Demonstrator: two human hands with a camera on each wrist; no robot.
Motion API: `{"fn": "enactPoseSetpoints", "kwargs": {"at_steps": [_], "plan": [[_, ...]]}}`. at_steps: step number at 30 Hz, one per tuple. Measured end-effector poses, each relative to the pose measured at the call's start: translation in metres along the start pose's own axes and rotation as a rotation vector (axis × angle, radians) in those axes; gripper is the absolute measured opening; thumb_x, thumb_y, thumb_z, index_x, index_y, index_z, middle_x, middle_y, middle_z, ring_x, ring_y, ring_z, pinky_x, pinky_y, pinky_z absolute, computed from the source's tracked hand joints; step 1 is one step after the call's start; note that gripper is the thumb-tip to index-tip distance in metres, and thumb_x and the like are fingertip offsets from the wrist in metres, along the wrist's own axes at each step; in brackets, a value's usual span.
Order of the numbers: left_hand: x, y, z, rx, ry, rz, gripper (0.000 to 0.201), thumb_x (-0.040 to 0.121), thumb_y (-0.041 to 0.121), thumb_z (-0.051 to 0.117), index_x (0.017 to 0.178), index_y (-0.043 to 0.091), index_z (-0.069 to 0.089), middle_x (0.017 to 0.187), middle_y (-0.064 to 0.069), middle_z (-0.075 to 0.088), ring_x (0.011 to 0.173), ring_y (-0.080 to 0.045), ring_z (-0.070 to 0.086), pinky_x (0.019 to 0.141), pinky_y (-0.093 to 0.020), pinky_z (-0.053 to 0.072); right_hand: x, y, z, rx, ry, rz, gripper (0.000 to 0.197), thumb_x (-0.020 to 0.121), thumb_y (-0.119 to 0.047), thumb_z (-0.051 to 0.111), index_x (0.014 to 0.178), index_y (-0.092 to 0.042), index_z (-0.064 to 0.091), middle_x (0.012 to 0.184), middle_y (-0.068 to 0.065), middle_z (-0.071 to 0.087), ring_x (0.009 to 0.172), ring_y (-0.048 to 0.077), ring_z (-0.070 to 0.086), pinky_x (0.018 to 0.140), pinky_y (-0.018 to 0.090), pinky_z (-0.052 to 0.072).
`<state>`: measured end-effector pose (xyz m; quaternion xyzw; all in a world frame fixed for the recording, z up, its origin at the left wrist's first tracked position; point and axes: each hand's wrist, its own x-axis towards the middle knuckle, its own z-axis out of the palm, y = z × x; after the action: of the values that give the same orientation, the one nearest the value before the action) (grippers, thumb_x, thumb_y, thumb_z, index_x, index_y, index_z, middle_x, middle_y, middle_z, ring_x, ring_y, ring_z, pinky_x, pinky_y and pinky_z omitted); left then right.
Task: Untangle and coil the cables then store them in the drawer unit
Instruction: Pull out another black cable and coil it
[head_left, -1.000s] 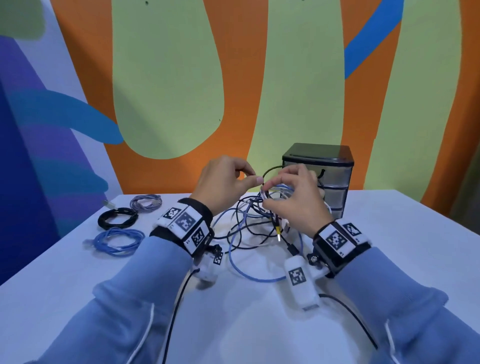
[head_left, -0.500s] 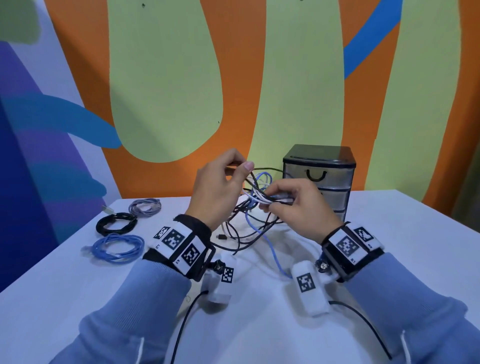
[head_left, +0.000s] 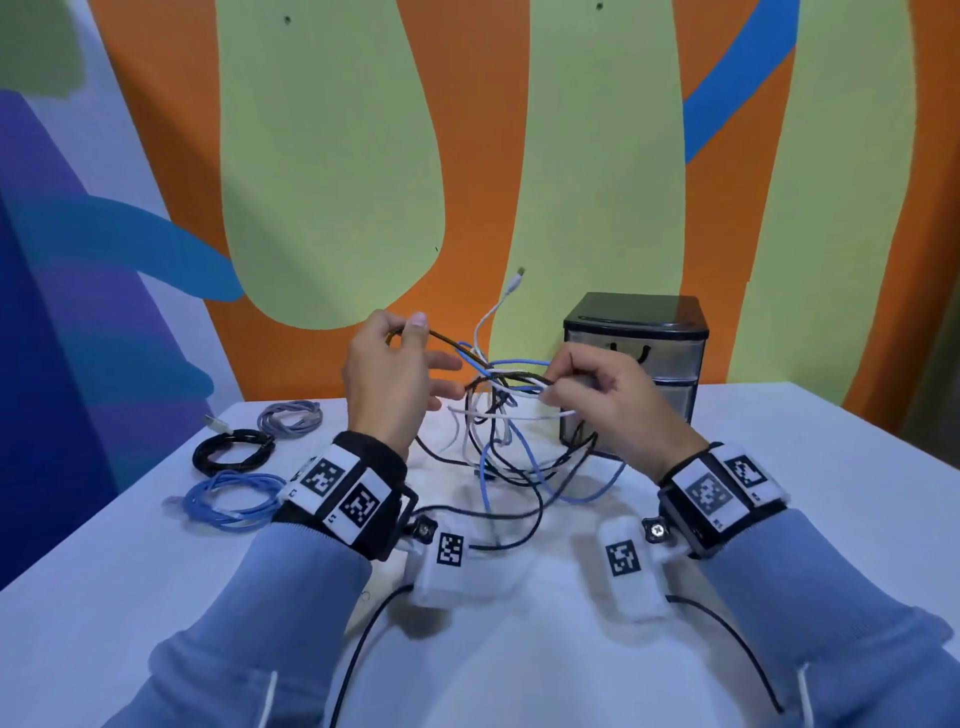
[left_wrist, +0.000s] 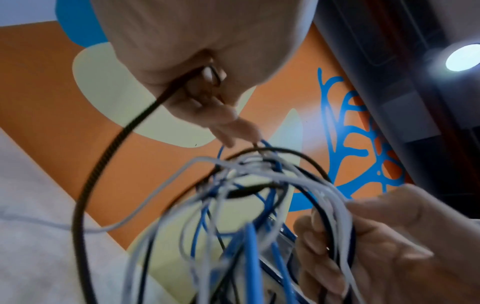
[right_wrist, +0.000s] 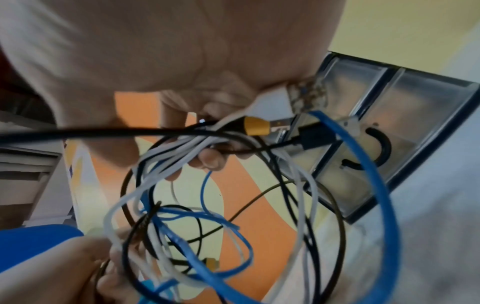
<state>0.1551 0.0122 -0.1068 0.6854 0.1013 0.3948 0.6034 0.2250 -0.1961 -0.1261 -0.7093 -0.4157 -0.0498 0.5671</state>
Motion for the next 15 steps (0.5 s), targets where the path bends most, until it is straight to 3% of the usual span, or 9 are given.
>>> {"fn": "enactPoseSetpoints", "kwargs": {"at_steps": [2,4,6,8,10,12,15], "plan": [[0.003,-0.004,-0.002,0.152,-0.061,0.075,0.016,0.107,0.03,0.06,0.096,0.018,0.059,0.09,-0.009,0.078,0.063,-0.026,0.076,0.056,-0.035,0.055,-0.002,0.003,-0.001,-0.002,-0.011,0.012,0.024,0.083,-0.032,0.087,0.083,-0.015,0.071,0.073,0.003,0.065,0.067,0.016,0.054,0.066,0.029,0.041],[0.006,-0.005,-0.007,0.402,-0.097,0.223,0.005,0.099,0.024,0.068,0.099,0.024,0.064,0.1,0.0,0.072,0.082,-0.021,0.074,0.078,-0.043,0.059,-0.003,0.005,-0.003,-0.057,-0.051,0.024,0.016,0.082,-0.024,0.091,0.093,-0.018,0.082,0.082,-0.008,0.072,0.072,0.009,0.062,0.07,0.022,0.045],[0.004,-0.005,-0.01,0.573,-0.221,0.325,0.032,0.095,0.013,0.068,0.119,0.034,0.066,0.118,0.003,0.064,0.101,-0.017,0.066,0.089,-0.038,0.053,-0.003,0.006,-0.004,-0.11,-0.087,0.008,0.017,0.082,-0.019,0.09,0.098,-0.02,0.085,0.08,-0.015,0.068,0.072,0.004,0.061,0.07,0.015,0.043],[-0.001,0.0,-0.009,0.615,-0.409,0.399,0.051,0.093,0.005,0.062,0.128,0.041,0.068,0.128,0.006,0.061,0.114,-0.013,0.061,0.094,-0.034,0.047,-0.003,0.005,-0.004,-0.094,-0.103,-0.012,0.019,0.083,-0.016,0.089,0.1,-0.02,0.085,0.081,-0.012,0.067,0.074,0.005,0.061,0.07,0.016,0.043],[-0.004,0.0,-0.006,0.656,-0.567,0.477,0.052,0.093,0.001,0.058,0.122,0.041,0.075,0.127,0.01,0.065,0.116,-0.012,0.061,0.094,-0.033,0.045,-0.003,0.005,-0.004,-0.064,-0.098,-0.032,0.02,0.084,-0.016,0.088,0.104,-0.019,0.085,0.087,-0.004,0.067,0.08,0.008,0.063,0.075,0.018,0.045],[-0.005,0.001,-0.005,0.721,-0.638,0.489,0.048,0.095,0.001,0.057,0.116,0.038,0.079,0.12,0.009,0.068,0.108,-0.013,0.061,0.091,-0.036,0.047,-0.004,0.005,-0.006,-0.055,-0.087,-0.062,0.021,0.086,-0.014,0.086,0.106,-0.018,0.084,0.095,0.003,0.068,0.089,0.011,0.065,0.081,0.019,0.047],[-0.004,0.004,-0.011,0.757,-0.667,0.332,0.04,0.099,0.011,0.058,0.105,0.046,0.077,0.103,0.005,0.067,0.093,-0.017,0.06,0.083,-0.037,0.046,-0.003,0.008,-0.01,-0.094,-0.046,-0.123,0.018,0.088,-0.008,0.082,0.103,-0.018,0.084,0.106,0.004,0.068,0.104,0.014,0.064,0.088,0.021,0.049]]}}
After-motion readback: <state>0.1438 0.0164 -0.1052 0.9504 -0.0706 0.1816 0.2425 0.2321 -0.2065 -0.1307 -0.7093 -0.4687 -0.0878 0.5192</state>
